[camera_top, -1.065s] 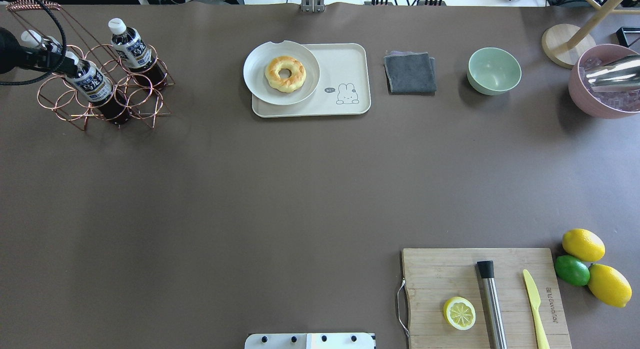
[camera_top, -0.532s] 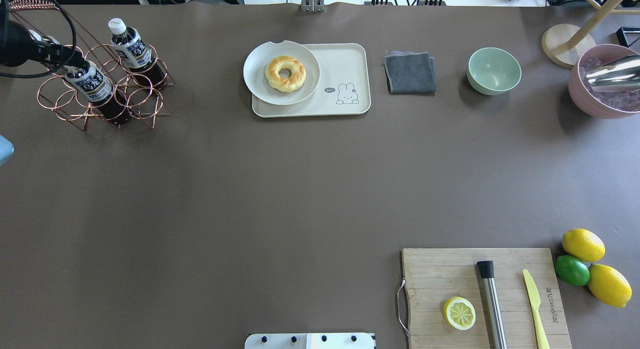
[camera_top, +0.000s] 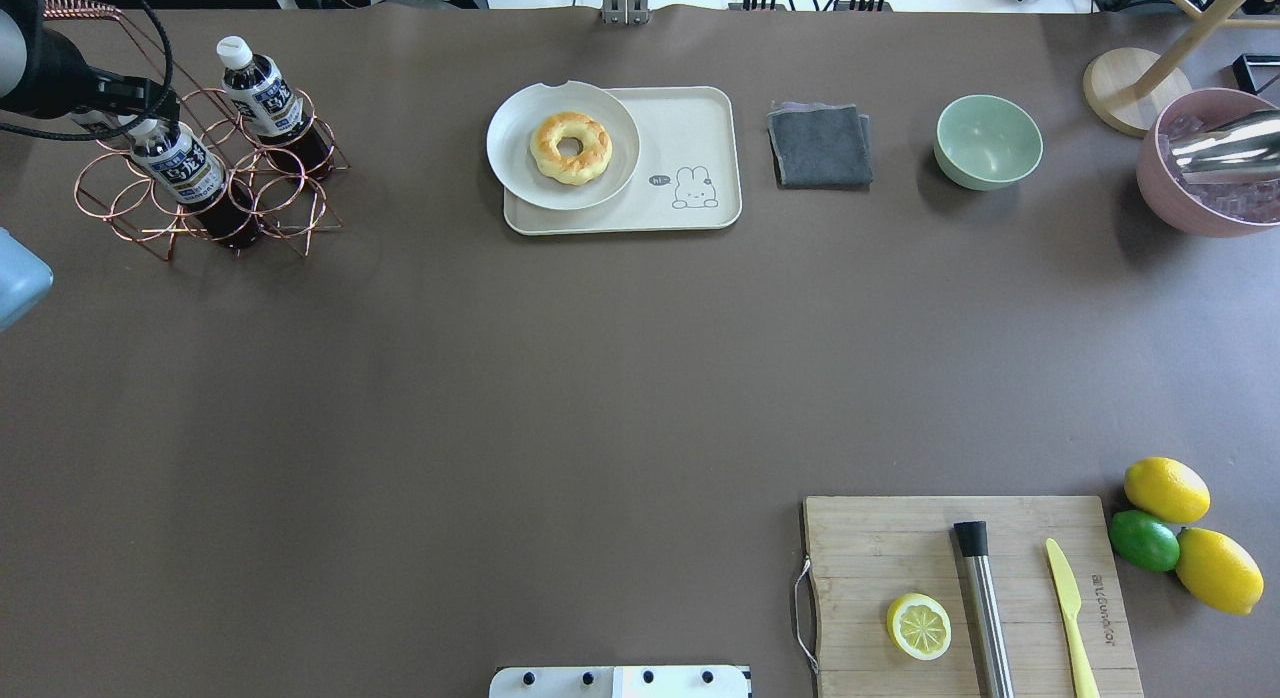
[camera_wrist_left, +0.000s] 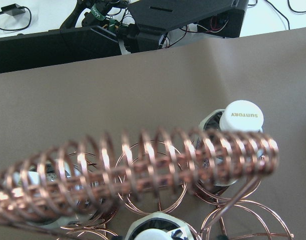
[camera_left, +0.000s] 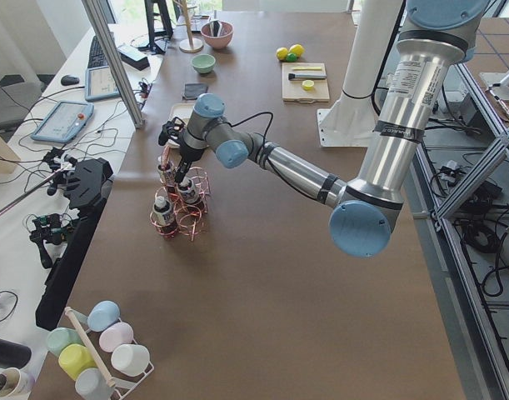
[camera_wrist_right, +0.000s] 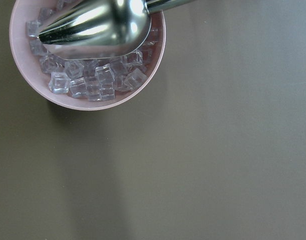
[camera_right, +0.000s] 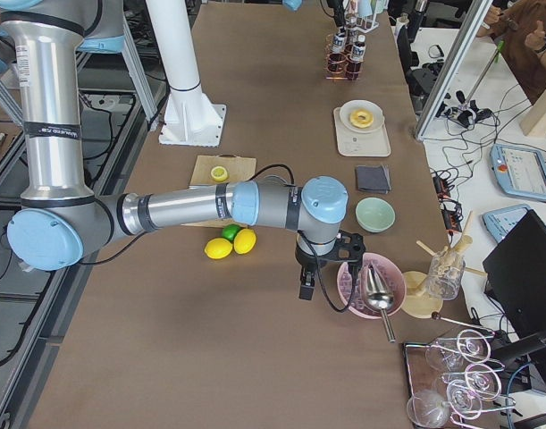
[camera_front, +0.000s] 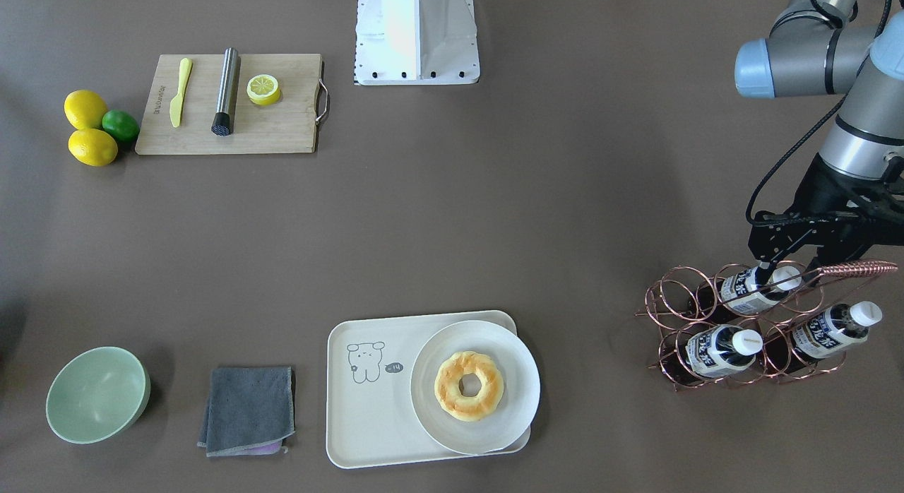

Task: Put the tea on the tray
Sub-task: 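Reach the left gripper down to a tea bottle in the copper rack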

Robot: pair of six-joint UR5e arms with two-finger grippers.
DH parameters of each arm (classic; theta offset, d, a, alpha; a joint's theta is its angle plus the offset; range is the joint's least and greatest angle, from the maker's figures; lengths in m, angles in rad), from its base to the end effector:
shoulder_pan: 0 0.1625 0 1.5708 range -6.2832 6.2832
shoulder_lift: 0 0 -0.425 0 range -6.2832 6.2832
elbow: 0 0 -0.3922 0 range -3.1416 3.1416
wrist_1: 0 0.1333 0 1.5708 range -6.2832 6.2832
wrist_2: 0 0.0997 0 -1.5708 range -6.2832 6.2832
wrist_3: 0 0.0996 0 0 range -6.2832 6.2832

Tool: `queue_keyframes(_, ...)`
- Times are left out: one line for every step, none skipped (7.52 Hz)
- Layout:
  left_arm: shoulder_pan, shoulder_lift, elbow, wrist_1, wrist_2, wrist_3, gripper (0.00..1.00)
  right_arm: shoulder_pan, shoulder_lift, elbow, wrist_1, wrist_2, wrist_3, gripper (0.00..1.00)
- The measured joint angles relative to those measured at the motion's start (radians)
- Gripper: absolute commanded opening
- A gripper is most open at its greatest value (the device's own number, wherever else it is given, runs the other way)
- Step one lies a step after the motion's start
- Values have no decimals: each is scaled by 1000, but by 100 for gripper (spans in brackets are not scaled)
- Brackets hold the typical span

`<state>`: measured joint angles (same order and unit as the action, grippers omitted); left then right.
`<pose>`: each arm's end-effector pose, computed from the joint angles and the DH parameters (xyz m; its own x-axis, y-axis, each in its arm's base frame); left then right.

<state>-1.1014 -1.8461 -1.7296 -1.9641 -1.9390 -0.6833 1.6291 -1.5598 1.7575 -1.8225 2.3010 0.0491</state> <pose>0.1878 -0.5856 0.3960 0.7456 0.1295 -0.6537 0.2122 0.8837 0.4171 0.0950 -0.4801 0.5899 0.7379 0.1282 0.6626 -0.0945 0.9917 -0.0866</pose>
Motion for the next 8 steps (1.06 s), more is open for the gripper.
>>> queue_keyframes(0,-3,6,-1,-1,3,67,0,1,1,-1,0,0,100)
queue_keyframes(-1,-3,8,-1,-3,4,67,0,0,1,-1,0,0,100)
queue_keyframes(-1,0,7,-1,-6,5,63,0,-1,2,-1,0,-1,100)
queue_keyframes(-1,4,6,-2,-7,5,57,0,-1,2,-1,0,-1,100)
queue_keyframes(-1,7,7,-2,-7,5,53,0,-3,2,0,0,-2,100)
queue_keyframes(-2,8,7,-2,-8,5,39,1,-4,3,0,0,-4,100)
queue_keyframes(-2,8,8,-2,-8,5,24,2,-4,3,-1,0,-6,100)
queue_keyframes(-2,9,6,-2,-9,5,6,3,-5,3,-1,0,-8,100)
